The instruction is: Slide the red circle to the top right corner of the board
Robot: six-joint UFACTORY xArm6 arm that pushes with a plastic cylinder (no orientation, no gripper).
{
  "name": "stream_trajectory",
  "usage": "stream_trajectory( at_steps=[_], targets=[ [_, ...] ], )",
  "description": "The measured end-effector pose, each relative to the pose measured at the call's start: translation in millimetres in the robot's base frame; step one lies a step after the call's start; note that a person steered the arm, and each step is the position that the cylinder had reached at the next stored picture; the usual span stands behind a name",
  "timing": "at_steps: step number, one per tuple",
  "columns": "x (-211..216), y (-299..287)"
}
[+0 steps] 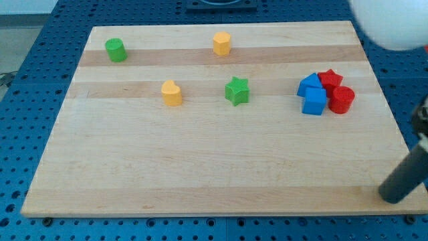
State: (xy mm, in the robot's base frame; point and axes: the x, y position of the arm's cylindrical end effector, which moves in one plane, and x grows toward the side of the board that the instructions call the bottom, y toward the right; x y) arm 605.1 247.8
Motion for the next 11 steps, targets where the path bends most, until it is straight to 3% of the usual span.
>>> stream_trajectory(
  at_steps=[1,2,8,11],
  targets=[
    [-18.0,-5.2],
    [-105.5,-38.0],
    [-155.0,-47.0],
    [-179.8,-14.9]
  ],
)
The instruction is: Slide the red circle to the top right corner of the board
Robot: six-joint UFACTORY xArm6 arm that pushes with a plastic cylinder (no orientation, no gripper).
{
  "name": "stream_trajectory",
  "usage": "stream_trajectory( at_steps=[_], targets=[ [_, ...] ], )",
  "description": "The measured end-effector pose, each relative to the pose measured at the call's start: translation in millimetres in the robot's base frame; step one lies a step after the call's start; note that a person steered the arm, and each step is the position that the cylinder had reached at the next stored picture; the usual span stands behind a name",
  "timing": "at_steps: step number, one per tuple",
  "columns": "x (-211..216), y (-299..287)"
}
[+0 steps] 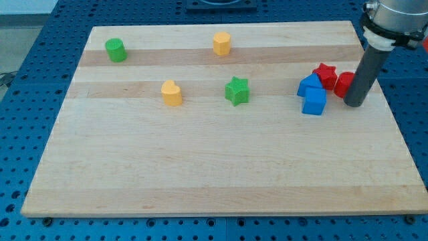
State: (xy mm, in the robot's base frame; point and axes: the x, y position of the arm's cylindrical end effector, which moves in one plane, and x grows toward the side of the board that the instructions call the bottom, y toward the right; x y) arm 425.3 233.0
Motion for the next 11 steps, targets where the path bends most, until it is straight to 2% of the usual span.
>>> stream_trajectory(
  at_steps=[3,9,11],
  targets=[
    [-60.4,-3.9],
    [-112.1,-3.9],
    [-116.7,-3.9]
  ],
)
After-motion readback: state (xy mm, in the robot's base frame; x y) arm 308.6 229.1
